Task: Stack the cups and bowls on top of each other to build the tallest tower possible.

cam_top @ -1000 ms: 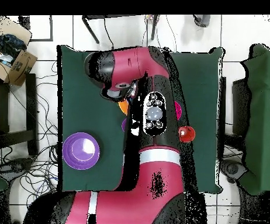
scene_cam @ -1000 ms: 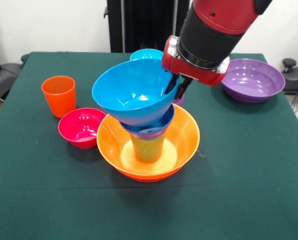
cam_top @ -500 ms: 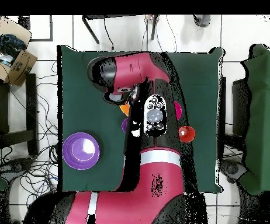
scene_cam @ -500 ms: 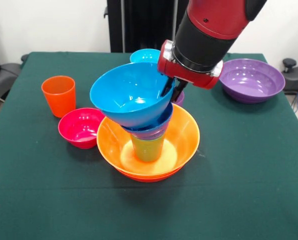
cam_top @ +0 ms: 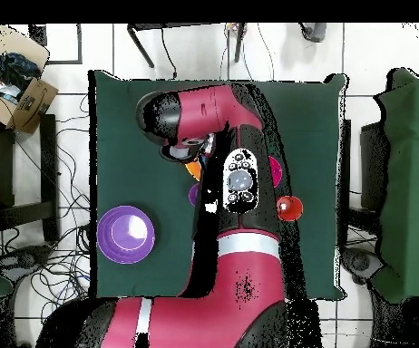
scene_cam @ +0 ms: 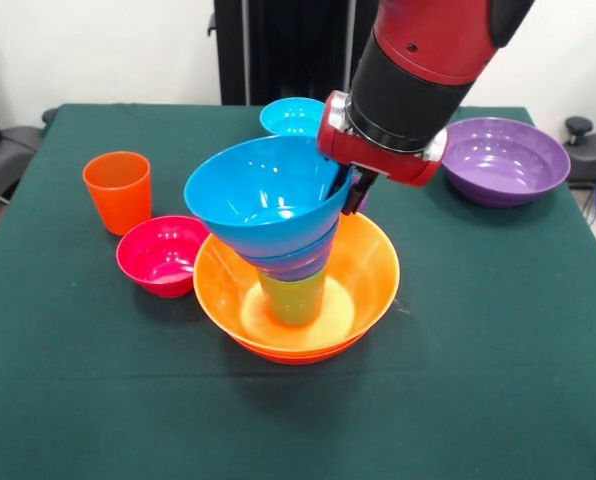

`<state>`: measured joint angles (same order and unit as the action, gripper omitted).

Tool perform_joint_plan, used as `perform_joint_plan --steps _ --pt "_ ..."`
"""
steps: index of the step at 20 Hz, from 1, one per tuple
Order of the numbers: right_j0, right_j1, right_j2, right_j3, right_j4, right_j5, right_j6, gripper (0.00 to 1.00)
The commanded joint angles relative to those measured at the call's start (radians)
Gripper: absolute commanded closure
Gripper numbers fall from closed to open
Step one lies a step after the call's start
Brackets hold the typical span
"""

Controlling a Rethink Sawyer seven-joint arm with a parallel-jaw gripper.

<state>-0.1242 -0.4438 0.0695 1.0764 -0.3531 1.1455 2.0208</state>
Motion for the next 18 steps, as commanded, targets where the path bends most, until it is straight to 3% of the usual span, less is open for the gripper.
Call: perform_joint_plan --steps 1,12,13,18 --pt "0.001 0.053 0.052 0.086 0.038 -0.07 0.075 1.0" --pt "0.002 0.058 0.039 0.074 0.055 -0.066 0.063 1.0" --pt "0.002 0.054 0.035 0.076 0.047 -0.082 0.056 0.0" --pt "0.009 0.053 0.011 0.067 0.037 -0.059 0.078 0.0"
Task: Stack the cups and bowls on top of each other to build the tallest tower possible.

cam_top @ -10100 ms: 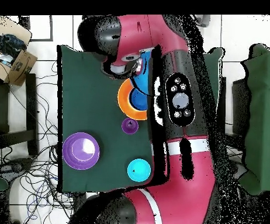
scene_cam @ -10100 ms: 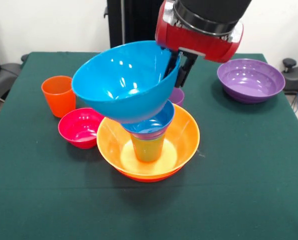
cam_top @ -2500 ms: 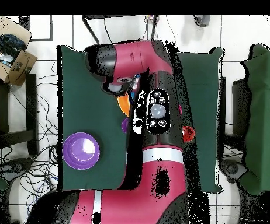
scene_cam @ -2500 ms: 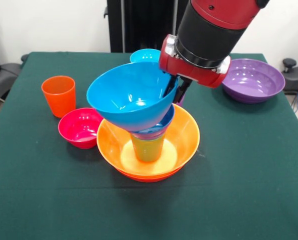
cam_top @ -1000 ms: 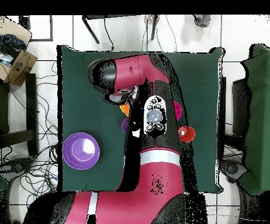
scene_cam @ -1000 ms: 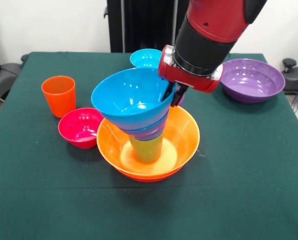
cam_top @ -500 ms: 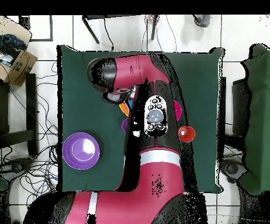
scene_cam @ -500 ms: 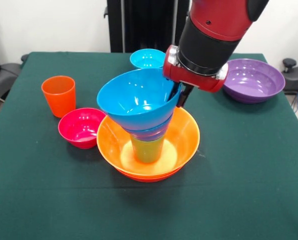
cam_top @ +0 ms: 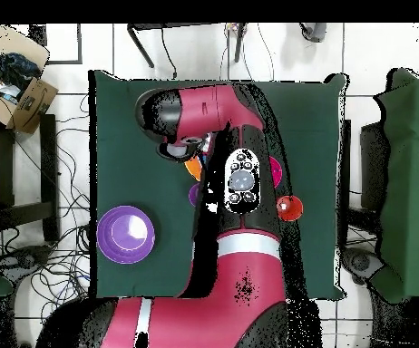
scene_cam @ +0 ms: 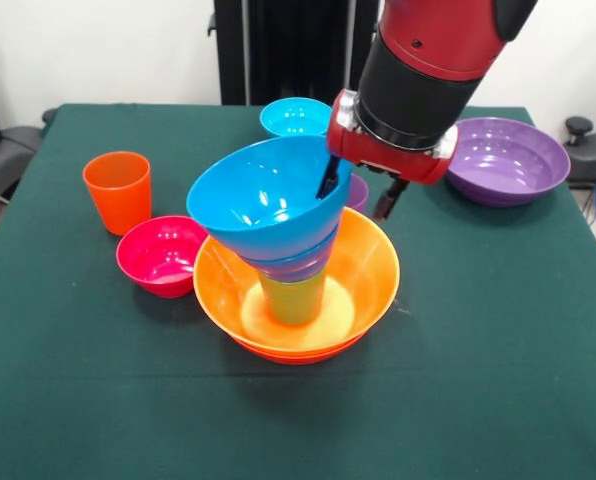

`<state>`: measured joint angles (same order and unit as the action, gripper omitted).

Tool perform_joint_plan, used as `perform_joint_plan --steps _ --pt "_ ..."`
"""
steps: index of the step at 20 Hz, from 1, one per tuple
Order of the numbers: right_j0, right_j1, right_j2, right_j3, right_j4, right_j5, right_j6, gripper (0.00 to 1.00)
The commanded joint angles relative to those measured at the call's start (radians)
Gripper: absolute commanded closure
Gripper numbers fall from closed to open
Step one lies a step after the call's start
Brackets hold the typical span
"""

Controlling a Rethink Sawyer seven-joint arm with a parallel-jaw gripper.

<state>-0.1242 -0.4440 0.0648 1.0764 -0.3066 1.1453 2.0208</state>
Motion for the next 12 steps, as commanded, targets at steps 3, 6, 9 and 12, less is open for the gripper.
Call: perform_joint_plan --steps 3,6,9,12 --pt "0.008 0.055 0.012 0.067 -0.015 -0.064 0.07 0.0" --pt "0.007 0.055 0.009 0.07 -0.017 -0.074 0.061 0.0" --pt "0.0 0.052 0.016 0.08 -0.012 -0.086 0.047 0.0" --pt "0.0 0.034 0.016 0.083 -0.004 -0.067 0.037 0.0"
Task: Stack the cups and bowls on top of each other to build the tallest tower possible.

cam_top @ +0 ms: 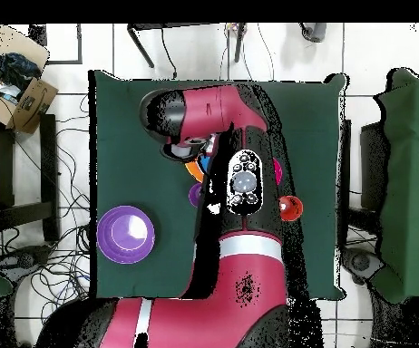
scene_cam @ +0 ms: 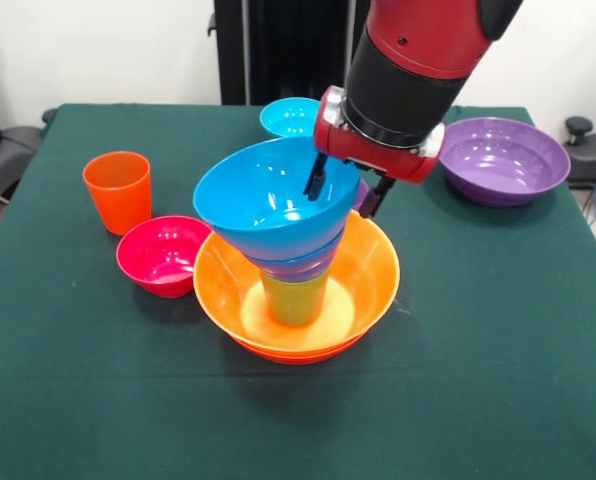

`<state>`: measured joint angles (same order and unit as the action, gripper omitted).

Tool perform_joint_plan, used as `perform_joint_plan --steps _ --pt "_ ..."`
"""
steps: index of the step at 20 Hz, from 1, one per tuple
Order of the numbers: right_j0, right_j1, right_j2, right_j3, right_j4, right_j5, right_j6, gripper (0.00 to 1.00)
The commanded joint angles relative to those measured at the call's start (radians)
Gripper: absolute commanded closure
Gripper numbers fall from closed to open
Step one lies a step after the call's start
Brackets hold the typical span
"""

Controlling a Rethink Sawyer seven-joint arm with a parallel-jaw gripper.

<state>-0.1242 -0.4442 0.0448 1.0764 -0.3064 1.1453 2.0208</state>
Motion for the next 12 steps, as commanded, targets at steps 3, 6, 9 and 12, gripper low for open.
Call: perform_joint_plan --steps 3,6,9,12 --pt "-0.001 0.01 0.037 0.093 0.006 -0.047 0.029 0.0" --pt "-0.004 -0.006 0.043 0.115 0.014 -0.061 0.024 0.0" --pt "-0.005 -0.023 0.048 0.113 0.025 -0.039 0.01 0.0" --pt "-0.002 -0.055 0.048 0.121 0.039 -0.008 -0.003 0.0"
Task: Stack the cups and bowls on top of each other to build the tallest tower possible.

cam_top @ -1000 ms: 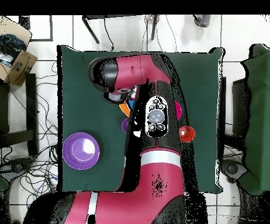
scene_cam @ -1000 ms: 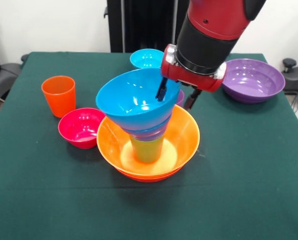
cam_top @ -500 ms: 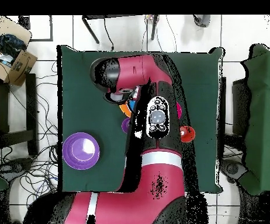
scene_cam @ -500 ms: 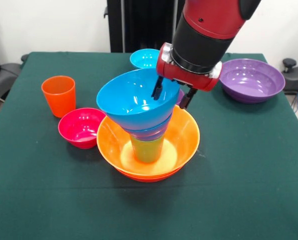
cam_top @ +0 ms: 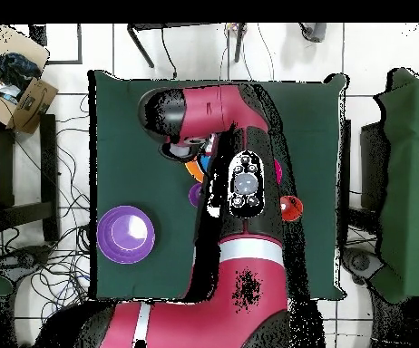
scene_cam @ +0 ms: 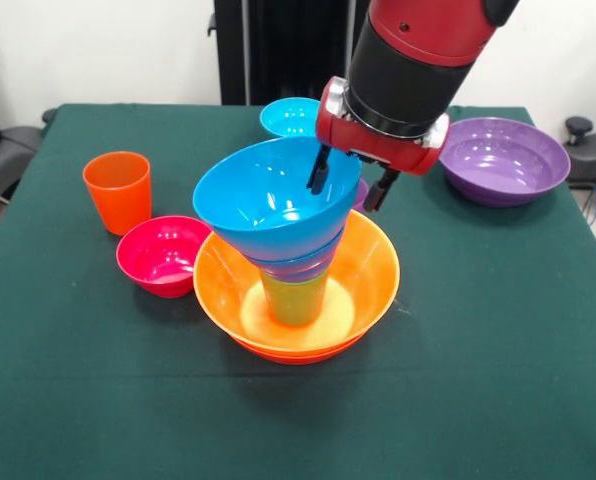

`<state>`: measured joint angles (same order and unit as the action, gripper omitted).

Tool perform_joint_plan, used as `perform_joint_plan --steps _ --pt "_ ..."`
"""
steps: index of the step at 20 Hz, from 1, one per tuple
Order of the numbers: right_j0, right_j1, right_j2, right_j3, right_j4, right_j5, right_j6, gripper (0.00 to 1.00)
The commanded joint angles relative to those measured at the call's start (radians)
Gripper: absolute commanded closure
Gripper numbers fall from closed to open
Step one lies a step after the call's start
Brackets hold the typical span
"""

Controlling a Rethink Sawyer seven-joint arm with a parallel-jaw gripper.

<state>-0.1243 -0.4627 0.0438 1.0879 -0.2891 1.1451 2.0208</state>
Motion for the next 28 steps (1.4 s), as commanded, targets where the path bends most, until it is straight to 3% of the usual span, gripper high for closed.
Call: perform_joint_plan --steps 1,10,15,19,21,28 --pt "0.002 -0.044 0.045 0.108 0.022 0.003 -0.002 0.0" --pt "0.027 -0.092 0.011 0.017 -0.015 0.107 -0.027 0.0" --pt "0.026 -0.139 0.011 -0.016 0.004 0.188 -0.044 0.0" --pt "0.012 -0.13 0.039 0.007 0.0 0.096 -0.07 0.0" --pt "0.01 -0.121 0.052 0.051 0.02 0.034 -0.037 0.0" --pt "0.077 -0.131 0.027 0.12 0.048 -0.039 0.124 0.0"
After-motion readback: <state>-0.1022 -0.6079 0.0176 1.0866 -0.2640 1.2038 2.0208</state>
